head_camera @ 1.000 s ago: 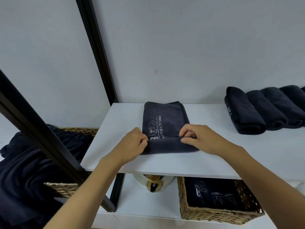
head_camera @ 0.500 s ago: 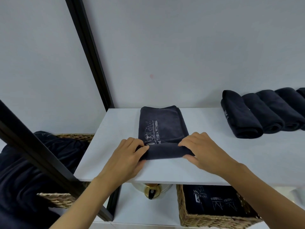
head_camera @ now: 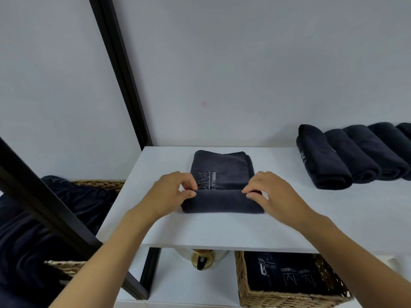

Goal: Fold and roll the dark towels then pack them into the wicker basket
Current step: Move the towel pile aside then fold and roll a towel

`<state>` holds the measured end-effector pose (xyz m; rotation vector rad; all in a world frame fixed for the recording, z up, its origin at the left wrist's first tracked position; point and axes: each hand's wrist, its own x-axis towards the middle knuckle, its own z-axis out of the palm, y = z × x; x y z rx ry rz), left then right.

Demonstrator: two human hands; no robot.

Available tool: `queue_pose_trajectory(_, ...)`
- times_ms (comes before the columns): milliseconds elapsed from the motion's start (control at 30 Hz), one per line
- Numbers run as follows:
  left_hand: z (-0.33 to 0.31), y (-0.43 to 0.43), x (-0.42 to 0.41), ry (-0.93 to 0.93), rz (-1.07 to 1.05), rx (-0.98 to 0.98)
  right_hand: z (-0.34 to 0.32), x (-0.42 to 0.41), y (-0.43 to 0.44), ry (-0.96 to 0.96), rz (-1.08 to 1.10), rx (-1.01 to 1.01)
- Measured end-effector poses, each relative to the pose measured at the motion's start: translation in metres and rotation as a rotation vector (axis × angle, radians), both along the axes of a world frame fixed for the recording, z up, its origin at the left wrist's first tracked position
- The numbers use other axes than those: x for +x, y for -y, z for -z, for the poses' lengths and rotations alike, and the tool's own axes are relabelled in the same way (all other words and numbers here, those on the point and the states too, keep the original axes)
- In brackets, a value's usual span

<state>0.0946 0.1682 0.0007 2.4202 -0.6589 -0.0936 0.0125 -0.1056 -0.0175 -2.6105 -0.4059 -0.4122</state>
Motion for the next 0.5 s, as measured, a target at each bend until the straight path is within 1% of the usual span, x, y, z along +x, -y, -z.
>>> queue_pose_trajectory(33,0.004,0.001,-0.003,0.128,-0.006,0.010,0.004,-0.003,-0.001,0.067,-0.008,-0.092)
queue_pose_trajectory(67,0.010,0.001,-0.007,0.274,0.019,0.031,0.007,-0.007,0.000,0.090,-0.013,-0.168)
queue_pose_trajectory(100,0.015,0.000,-0.013,0.396,0.060,0.069,0.009,-0.010,0.000,0.079,-0.013,-0.230)
queue_pose_trajectory(133,0.021,-0.003,-0.018,0.478,0.102,0.107,0.013,-0.014,0.001,0.059,-0.013,-0.279)
queue_pose_trajectory(167,0.025,-0.006,-0.023,0.523,0.133,0.144,0.016,-0.017,0.000,0.051,-0.013,-0.305)
queue_pose_trajectory(233,0.033,-0.011,-0.024,0.557,0.174,0.232,0.016,-0.018,-0.004,0.042,-0.004,-0.285)
queue_pose_trajectory(300,0.032,-0.011,-0.024,0.494,0.178,0.302,0.008,-0.017,-0.008,-0.023,0.012,-0.203)
queue_pose_trajectory(333,0.028,-0.011,-0.023,0.430,0.178,0.287,0.004,-0.017,-0.008,-0.092,0.015,-0.140)
queue_pose_trajectory(367,0.021,-0.011,-0.022,0.322,0.172,0.234,0.001,-0.017,-0.004,-0.178,0.012,-0.062)
queue_pose_trajectory(433,0.008,-0.010,-0.016,0.084,0.171,0.104,-0.006,-0.016,0.004,-0.355,-0.010,0.161)
queue_pose_trajectory(467,0.003,-0.008,-0.013,0.001,0.178,0.071,-0.009,-0.016,0.006,-0.422,-0.024,0.282)
queue_pose_trajectory(500,-0.002,-0.004,-0.010,-0.032,0.180,0.048,-0.010,-0.015,0.008,-0.471,-0.027,0.377)
